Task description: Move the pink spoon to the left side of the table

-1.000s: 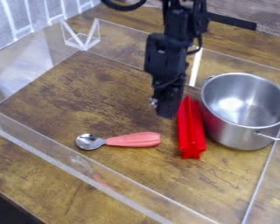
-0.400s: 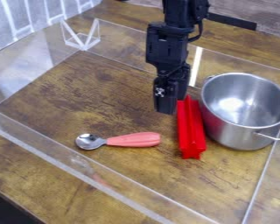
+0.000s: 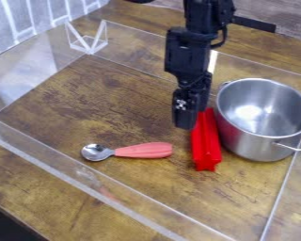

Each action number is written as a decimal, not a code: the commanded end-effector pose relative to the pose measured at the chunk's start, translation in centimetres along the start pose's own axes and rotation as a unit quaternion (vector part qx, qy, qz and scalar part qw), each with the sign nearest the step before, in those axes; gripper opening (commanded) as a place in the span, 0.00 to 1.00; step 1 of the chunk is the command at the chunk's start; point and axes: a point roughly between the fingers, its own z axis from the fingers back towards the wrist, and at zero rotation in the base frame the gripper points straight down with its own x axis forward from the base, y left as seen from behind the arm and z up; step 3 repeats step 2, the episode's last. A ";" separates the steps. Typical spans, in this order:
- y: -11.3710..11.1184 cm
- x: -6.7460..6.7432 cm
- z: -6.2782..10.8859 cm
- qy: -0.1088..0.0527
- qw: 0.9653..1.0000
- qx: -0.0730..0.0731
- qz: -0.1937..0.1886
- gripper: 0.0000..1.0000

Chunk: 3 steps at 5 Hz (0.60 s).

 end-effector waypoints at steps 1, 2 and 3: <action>0.0 -0.6 0.2 0.003 0.999 -0.033 -0.015 1.00; -0.3 -0.4 -1.2 -0.001 0.999 -0.035 -0.024 0.00; -0.3 -0.4 -1.2 -0.001 0.999 -0.035 -0.024 0.00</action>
